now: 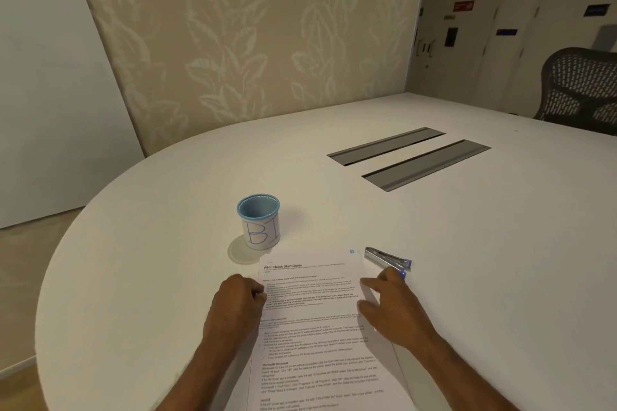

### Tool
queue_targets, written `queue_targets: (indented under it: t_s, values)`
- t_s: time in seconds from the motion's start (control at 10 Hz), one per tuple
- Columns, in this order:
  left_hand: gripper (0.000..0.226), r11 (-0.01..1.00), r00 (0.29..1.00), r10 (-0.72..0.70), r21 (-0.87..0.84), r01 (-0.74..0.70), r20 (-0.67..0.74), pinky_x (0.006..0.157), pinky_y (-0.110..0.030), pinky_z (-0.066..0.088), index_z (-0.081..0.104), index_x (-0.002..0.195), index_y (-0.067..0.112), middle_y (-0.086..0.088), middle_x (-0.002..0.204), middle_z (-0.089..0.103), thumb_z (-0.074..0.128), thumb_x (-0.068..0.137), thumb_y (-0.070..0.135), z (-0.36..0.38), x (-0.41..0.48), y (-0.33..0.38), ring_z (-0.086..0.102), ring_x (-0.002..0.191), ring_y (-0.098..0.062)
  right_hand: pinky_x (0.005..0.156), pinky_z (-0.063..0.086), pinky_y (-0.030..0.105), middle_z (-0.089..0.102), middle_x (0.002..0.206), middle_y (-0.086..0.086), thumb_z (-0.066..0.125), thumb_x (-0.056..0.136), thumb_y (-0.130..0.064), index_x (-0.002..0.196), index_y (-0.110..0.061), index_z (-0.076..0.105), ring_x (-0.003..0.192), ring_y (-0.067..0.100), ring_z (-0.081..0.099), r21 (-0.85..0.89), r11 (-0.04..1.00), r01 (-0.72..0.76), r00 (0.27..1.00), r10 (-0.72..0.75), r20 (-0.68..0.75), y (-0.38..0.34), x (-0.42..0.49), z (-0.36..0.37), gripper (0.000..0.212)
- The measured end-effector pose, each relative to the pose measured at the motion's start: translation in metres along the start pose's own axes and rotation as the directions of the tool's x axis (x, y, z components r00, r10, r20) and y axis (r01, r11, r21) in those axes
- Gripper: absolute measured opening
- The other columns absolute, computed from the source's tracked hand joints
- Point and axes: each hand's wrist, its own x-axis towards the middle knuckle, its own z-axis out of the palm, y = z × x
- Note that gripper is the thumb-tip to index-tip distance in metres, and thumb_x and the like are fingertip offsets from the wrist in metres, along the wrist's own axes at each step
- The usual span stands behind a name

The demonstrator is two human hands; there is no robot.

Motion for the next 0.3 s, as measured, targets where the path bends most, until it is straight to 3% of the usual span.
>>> queue_targets:
  t_s: [0.1,0.2,0.3]
  values:
    - [0.023,1.000,1.000,-0.003,-0.006,0.003,0.000,0.076,-0.027,0.051,0.077,0.103,0.014,-0.002,0.105,0.072,0.065,0.088,0.025,-0.001,0.000,-0.002,0.066,0.087,-0.017,0.074,0.046,0.016,0.048,0.116,-0.006,0.065,0.085,-0.036,0.128,-0.021,0.053,0.091,0.010,0.057,0.001,1.000,0.002,1.000,-0.002,0.004,0.001,0.001,-0.002,0.047]
    - [0.023,1.000,0.999,0.009,-0.007,-0.009,0.034,0.080,-0.029,0.054,0.076,0.105,0.014,-0.003,0.107,0.074,0.064,0.088,0.024,-0.003,0.003,-0.003,0.068,0.089,-0.017,0.076,0.049,0.020,0.059,0.109,-0.006,0.068,0.083,-0.032,0.125,-0.025,0.053,0.091,0.009,0.062,0.103,0.994,0.027,0.999,-0.024,-0.030,0.000,-0.001,-0.009,0.045]
    - [0.026,1.000,1.000,0.011,0.012,-0.010,-0.012,0.084,-0.030,0.052,0.075,0.109,0.010,-0.009,0.111,0.074,0.066,0.088,0.024,-0.020,0.015,-0.003,0.069,0.097,-0.024,0.065,0.047,0.023,0.060,0.085,-0.011,0.069,0.079,-0.028,0.112,-0.032,0.060,0.062,-0.001,0.054,0.130,0.988,0.083,0.985,-0.061,-0.160,0.002,0.011,-0.026,0.035]
